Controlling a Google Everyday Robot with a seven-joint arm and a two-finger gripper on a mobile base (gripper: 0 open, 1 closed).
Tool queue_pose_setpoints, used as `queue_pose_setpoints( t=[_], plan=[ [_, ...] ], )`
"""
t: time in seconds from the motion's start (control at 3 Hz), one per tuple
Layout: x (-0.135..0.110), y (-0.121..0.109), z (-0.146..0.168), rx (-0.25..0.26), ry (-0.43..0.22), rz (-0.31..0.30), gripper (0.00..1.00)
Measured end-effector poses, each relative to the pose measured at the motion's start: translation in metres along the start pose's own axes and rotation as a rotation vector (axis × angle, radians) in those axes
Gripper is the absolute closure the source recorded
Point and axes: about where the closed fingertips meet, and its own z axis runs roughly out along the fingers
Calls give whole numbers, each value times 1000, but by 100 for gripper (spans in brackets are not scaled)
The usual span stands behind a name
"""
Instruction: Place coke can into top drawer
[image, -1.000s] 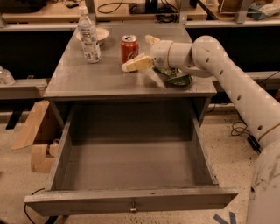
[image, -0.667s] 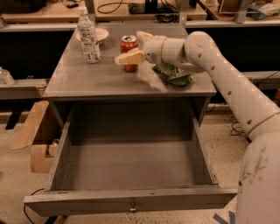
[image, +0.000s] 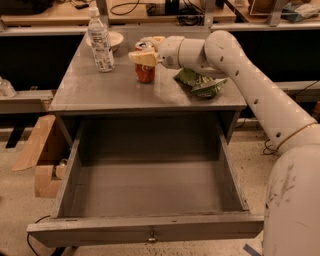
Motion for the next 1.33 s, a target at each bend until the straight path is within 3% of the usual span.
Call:
queue_pose_setpoints(
  t=[0.33, 0.67, 1.0, 1.33],
  plan=[
    [0, 3, 4, -7, -1, 1, 98],
    [0, 3, 5, -8, -1, 1, 100],
    [-20, 22, -7, -2, -4, -28, 100],
    [-75, 57, -43, 58, -47, -97, 100]
  ],
)
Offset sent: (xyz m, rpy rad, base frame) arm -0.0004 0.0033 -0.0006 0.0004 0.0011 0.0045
